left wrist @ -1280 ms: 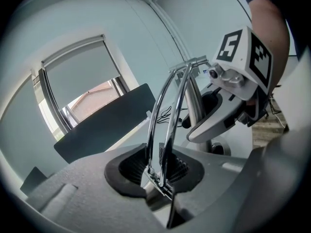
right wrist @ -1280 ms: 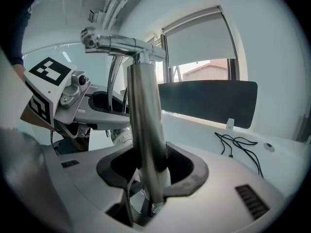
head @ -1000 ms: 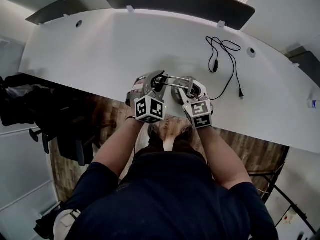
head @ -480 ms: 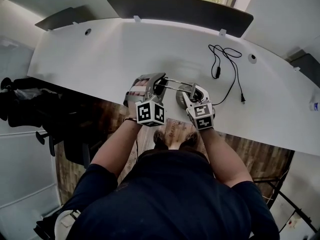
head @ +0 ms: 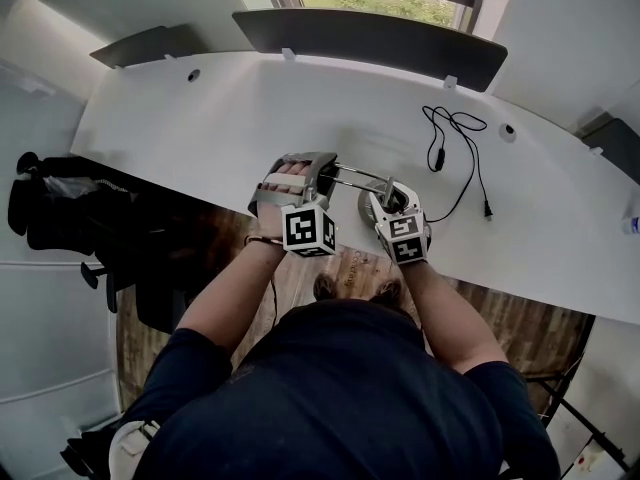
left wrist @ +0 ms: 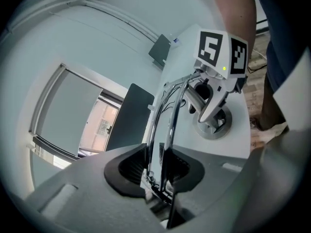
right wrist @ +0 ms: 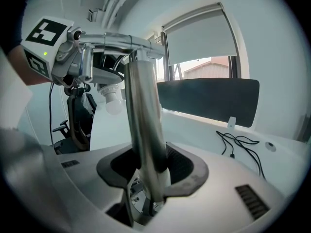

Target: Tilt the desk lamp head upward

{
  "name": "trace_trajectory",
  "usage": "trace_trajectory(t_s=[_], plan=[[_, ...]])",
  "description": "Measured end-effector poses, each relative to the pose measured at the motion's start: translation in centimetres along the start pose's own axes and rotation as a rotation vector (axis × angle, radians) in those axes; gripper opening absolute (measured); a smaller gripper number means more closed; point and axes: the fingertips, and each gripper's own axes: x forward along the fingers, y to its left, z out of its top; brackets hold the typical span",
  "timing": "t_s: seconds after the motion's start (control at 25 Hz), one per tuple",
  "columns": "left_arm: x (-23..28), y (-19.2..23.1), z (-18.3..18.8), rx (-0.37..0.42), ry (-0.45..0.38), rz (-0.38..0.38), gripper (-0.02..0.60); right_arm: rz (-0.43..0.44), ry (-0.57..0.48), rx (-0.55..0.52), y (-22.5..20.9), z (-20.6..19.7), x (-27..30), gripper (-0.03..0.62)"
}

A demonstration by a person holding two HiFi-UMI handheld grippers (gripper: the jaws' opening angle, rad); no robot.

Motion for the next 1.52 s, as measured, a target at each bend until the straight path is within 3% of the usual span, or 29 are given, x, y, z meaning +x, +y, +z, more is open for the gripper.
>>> trace_trajectory(t_s=[1.16,1.52], plan=[[-1.8,2.6,2.2,0.329,0.259,-0.082,0.100,0.013,-0.003,-0.042,-0.1,-0.3,0.8,0.163],[-2.4,2.8,2.5,0.374,0.304,-0.094,0.104,-0.019,0.015,-0.041,0.1,-0.2,0.7,0.161]])
